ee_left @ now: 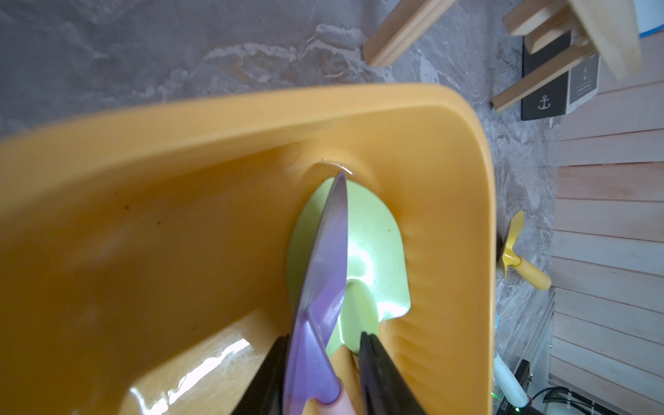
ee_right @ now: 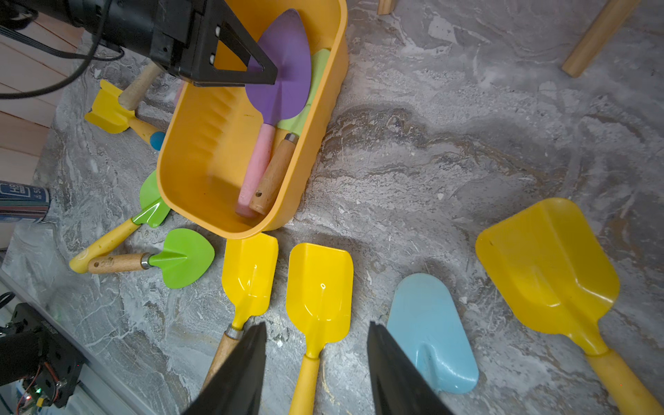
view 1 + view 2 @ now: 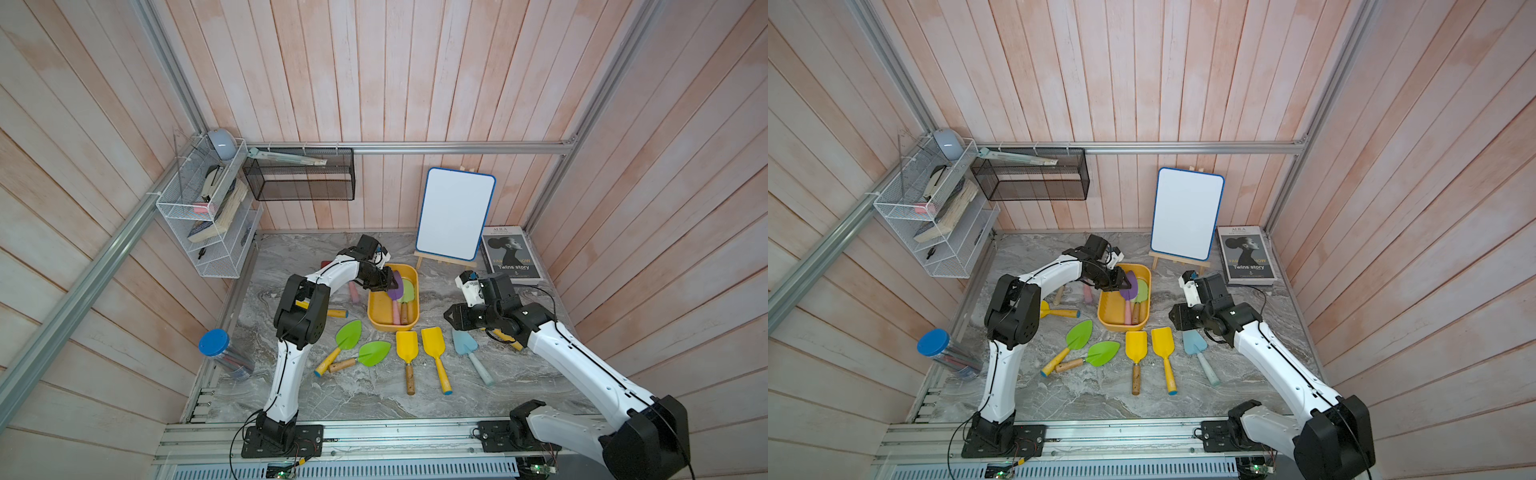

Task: Put the shovel into the storage box
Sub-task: Place the shovel in the storage box.

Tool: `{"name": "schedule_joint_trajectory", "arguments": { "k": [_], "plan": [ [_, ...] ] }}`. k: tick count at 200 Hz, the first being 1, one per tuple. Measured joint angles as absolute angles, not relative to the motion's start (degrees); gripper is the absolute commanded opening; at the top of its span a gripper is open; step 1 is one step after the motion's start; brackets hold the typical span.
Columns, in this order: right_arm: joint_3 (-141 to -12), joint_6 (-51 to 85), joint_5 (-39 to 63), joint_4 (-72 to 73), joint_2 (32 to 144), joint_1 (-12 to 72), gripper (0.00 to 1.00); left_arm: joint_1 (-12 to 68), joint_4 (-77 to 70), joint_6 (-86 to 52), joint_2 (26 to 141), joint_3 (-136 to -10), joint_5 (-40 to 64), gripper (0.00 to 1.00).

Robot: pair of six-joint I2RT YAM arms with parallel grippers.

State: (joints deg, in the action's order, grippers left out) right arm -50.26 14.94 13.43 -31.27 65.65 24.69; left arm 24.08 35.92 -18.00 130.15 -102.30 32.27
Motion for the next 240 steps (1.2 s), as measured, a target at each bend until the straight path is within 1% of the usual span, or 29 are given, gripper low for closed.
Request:
{"name": "schedule_joint_trajectory", "arguments": {
  "k": [50,113,198,240],
  "plan": [
    [-50.26,14.94,13.61,-31.24,65.78,24.6,0.5,25.04,40.56,-18.48,131.52,-107.85,28.77,0.46],
    [-49.8,14.94,13.63,-31.11,65.76,24.53,0.51,27.81,48.53,-19.7,136.18,-117.25,20.21,0.47],
    [-49.41,14.94,13.63,-31.07,65.19,24.16,0.5,28.32,53.58,-22.28,137.91,-118.37,13.8,0.47],
    [-49.39,14.94,13.65,-31.05,65.19,24.16,0.51,29.1,56.71,-22.57,138.78,-122.21,10.81,0.48]
  ]
}}
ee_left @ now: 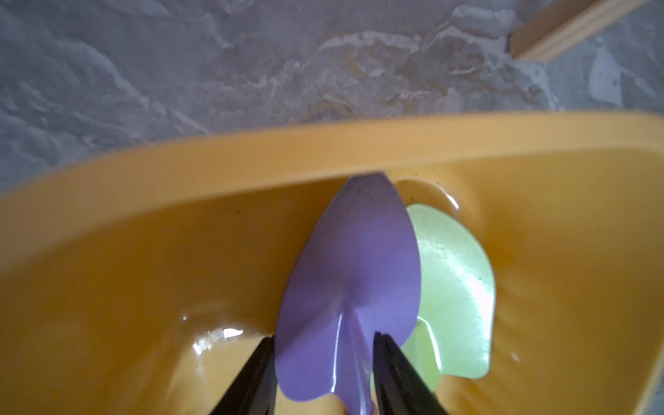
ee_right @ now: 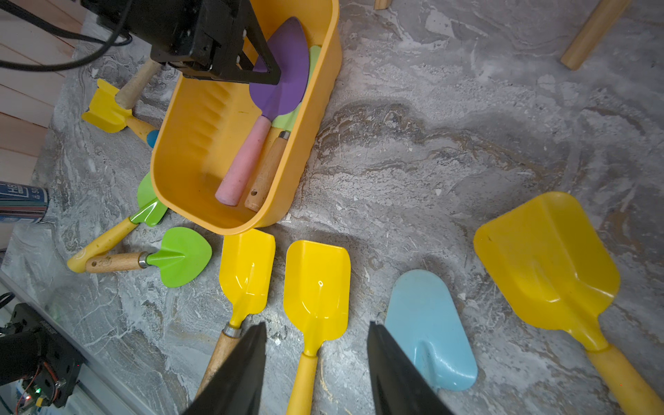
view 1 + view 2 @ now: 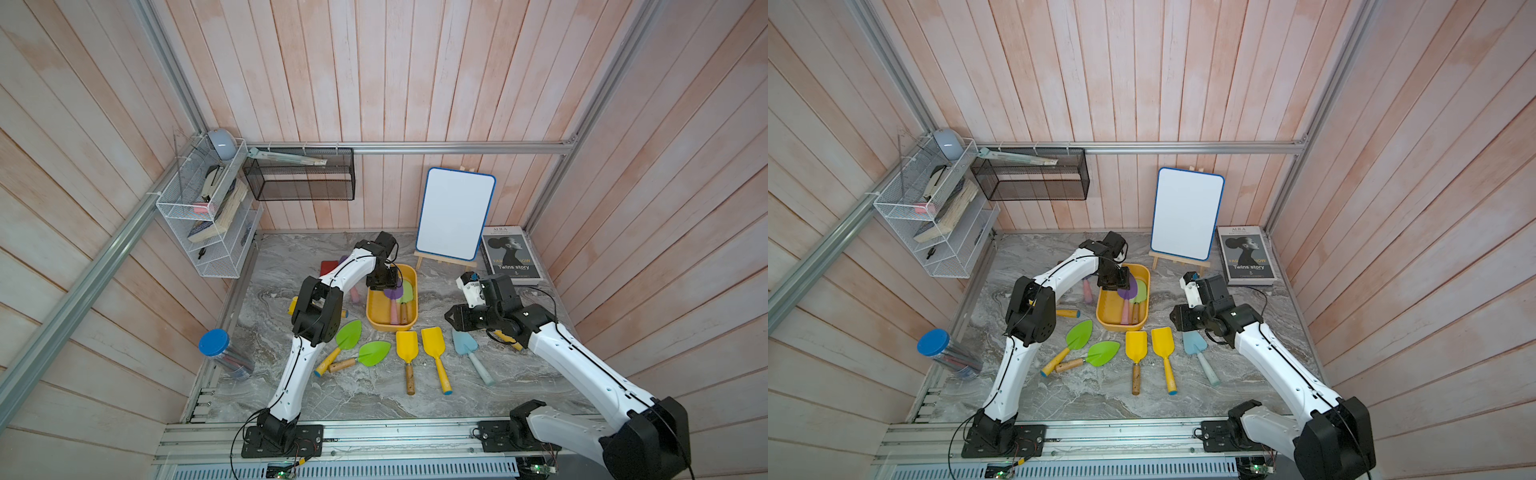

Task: Put the shovel into the storage box
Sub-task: Place the shovel in the storage box, then pick up the shovel from the center of the board.

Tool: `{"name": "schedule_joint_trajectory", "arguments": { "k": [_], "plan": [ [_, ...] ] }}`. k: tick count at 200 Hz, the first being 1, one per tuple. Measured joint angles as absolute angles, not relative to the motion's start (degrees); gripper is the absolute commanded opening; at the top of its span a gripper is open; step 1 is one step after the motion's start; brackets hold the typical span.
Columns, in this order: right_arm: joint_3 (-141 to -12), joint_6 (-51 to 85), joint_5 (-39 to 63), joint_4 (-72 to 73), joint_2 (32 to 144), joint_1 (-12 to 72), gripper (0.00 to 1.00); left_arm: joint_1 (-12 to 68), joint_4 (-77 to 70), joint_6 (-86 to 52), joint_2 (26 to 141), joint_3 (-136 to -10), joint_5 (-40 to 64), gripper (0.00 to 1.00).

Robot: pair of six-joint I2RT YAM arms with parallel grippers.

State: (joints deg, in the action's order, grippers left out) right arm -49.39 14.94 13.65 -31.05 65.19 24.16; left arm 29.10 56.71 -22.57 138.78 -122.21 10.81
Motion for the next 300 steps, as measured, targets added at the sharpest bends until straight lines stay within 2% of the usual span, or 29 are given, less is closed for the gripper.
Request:
{"name": "schedule_joint_trajectory", "arguments": {
  "k": [85,132,151,177,188,190,198,214,252,300],
  "plan": [
    [-49.34,14.94,13.61,-31.05,65.01,23.09,0.51,30.44,61.3,-23.62,139.94,-127.17,4.95,0.49],
    [-51.57,12.58,14.57,-32.93,64.4,14.33,0.51,31.92,62.13,-23.88,138.43,-127.55,2.48,0.49],
    [-56.07,9.76,14.59,-35.2,64.75,9.87,0.52,32.88,61.1,-24.34,133.67,-123.33,2.63,0.49],
    [-62.59,1.06,11.42,-37.21,65.39,6.9,0.54,34.15,56.05,-25.32,121.49,-113.67,4.8,0.52],
    [-63.02,-4.51,8.75,-37.43,64.86,6.74,0.57,34.7,52.99,-25.82,115.33,-109.19,6.24,0.54],
    [-63.0,-5.1,8.43,-37.5,64.75,6.74,0.6,34.79,52.42,-26.0,114.3,-108.42,6.5,0.54],
    [-62.41,-9.21,6.39,-37.89,64.1,6.7,0.67,35.11,49.93,-26.39,110.34,-105.45,7.7,0.55],
    [-60.23,-17.21,2.5,-39.57,62.63,6.26,0.71,35.75,44.58,-27.35,103.37,-99.2,10.61,0.56],
    [-54.3,-31.73,-2.83,-46.68,62.65,4.86,0.72,36.58,33.98,-30.11,94.21,-86.04,17.91,0.6],
    [-47.37,-40.21,-2.79,-51.09,64.66,4.67,0.72,36.6,24.36,-33.17,87.33,-75.48,23.92,0.63]
  ]
}}
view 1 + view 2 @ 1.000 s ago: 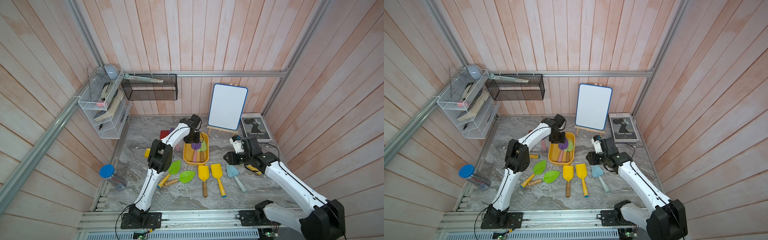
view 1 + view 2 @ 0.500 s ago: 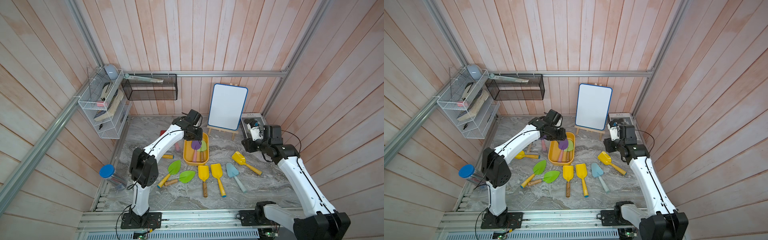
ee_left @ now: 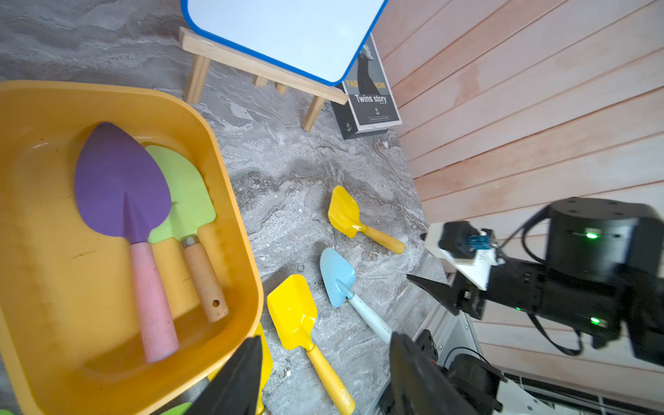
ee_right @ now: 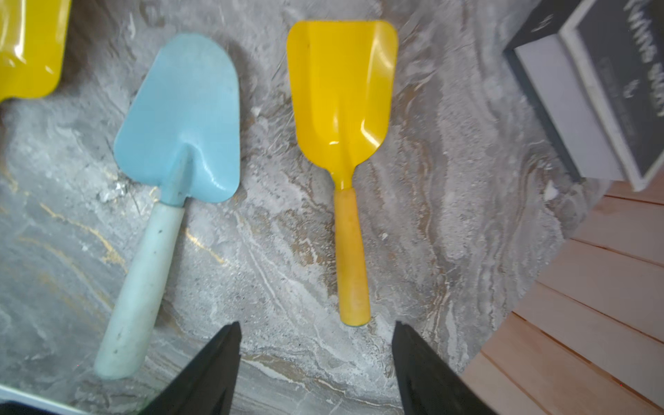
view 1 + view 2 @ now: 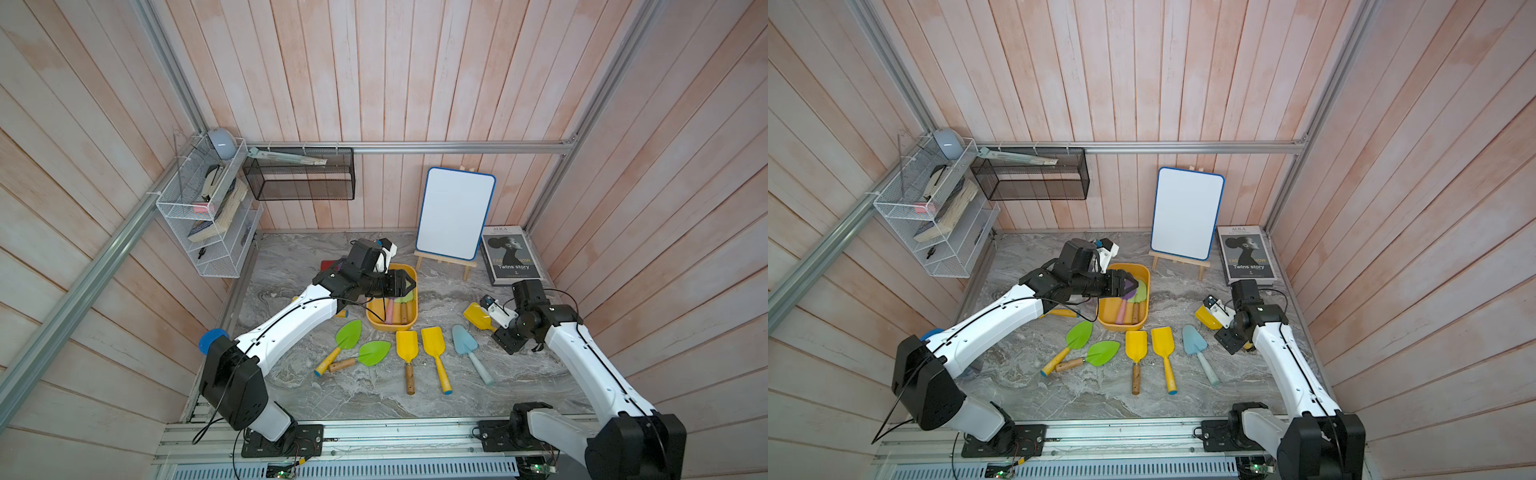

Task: Put the shovel into the storage box
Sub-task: Pick up the shovel from the center of the board.

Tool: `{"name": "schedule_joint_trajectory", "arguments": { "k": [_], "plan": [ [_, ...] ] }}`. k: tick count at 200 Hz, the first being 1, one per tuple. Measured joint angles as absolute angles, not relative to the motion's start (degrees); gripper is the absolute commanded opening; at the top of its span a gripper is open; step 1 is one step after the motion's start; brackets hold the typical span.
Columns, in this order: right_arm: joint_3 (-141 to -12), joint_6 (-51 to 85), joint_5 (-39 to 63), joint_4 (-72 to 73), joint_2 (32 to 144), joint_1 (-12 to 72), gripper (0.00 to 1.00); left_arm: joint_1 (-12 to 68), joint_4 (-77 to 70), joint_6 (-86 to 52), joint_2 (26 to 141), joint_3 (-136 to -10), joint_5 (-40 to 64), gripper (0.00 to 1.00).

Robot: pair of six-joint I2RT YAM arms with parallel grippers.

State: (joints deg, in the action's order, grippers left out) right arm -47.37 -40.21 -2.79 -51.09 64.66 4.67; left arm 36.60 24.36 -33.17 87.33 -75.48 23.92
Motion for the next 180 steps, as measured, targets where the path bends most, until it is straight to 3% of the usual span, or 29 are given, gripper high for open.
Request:
{"name": "schedule_joint_trajectory", "arguments": {
  "k": [49,180],
  "plan": [
    [-46.48,-43.64,-1.89,-50.19,69.93,2.35,0.72,36.6,18.13,-35.44,82.39,-71.31,26.37,0.65],
    [-46.54,-44.23,-5.04,-41.95,80.75,-3.11,0.71,36.6,15.33,-35.38,83.35,-71.0,26.59,0.65]
  ]
}}
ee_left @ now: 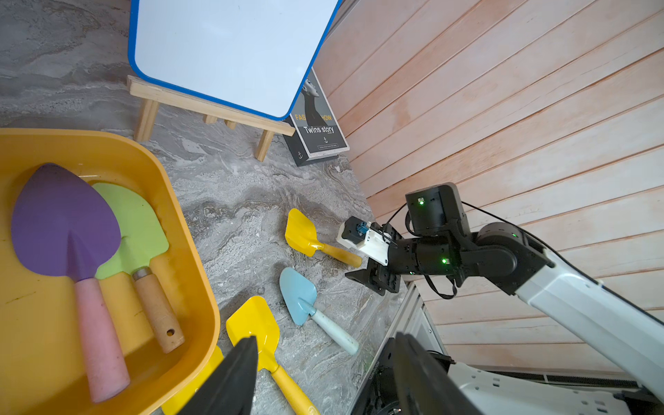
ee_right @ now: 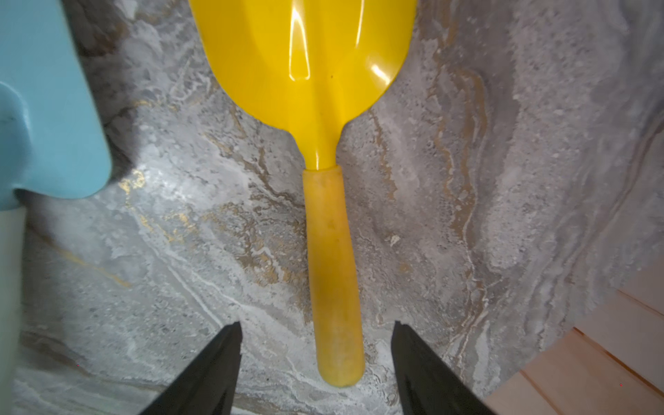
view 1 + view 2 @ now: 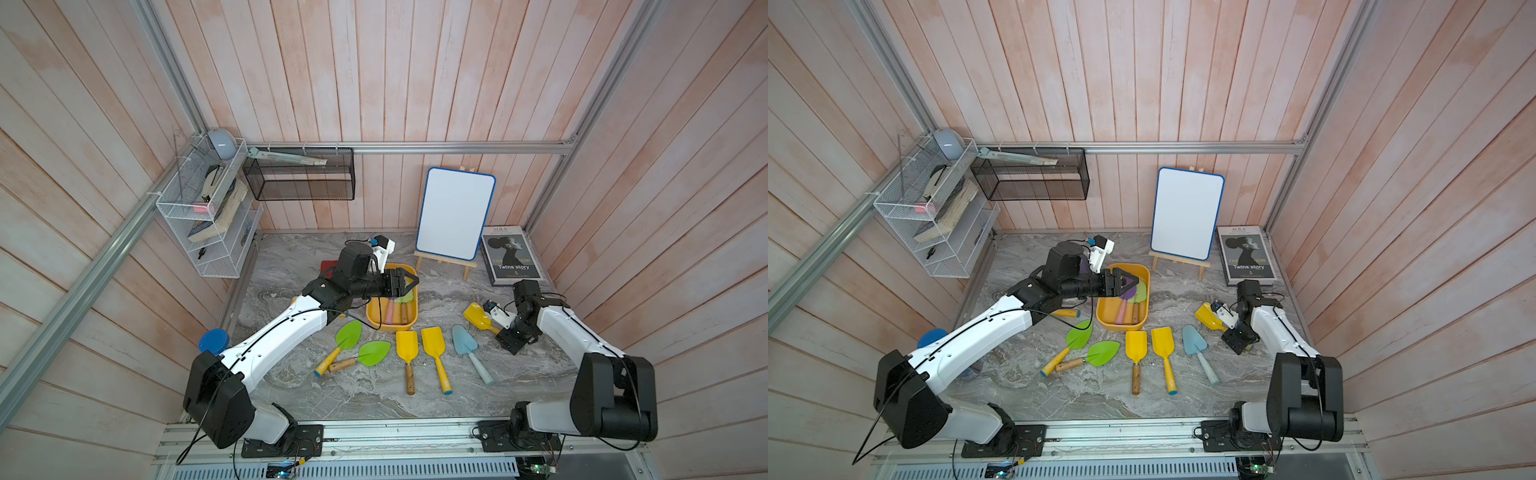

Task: Put the shovel into the storage box
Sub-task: Pick up the shovel from the center of the board.

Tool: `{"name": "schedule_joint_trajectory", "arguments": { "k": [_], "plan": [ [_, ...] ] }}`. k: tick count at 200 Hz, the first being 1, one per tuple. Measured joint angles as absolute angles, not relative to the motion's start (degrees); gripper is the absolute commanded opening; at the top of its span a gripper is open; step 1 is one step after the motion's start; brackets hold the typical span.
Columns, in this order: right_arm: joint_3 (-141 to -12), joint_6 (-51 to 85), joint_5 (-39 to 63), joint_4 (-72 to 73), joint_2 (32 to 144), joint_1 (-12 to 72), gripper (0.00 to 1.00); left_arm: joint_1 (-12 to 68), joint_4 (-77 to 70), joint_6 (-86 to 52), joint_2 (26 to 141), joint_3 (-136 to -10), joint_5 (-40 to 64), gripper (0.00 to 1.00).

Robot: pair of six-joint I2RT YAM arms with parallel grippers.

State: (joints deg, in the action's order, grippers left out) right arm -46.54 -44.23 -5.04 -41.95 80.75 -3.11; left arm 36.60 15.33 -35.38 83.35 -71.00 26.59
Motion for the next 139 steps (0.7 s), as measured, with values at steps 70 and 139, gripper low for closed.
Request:
{"name": "schedule_joint_trajectory", "arguments": {
  "k": [70,139],
  "plan": [
    [-47.88,-43.99,-5.52,-38.48,88.14,-4.69,0.59,36.38,14.98,-34.94,86.37,-72.31,26.92,0.65],
    [-48.07,-43.05,-5.93,-36.4,89.38,-4.75,0.39,36.27,14.39,-34.98,86.94,-72.53,27.24,0.65]
  ]
}}
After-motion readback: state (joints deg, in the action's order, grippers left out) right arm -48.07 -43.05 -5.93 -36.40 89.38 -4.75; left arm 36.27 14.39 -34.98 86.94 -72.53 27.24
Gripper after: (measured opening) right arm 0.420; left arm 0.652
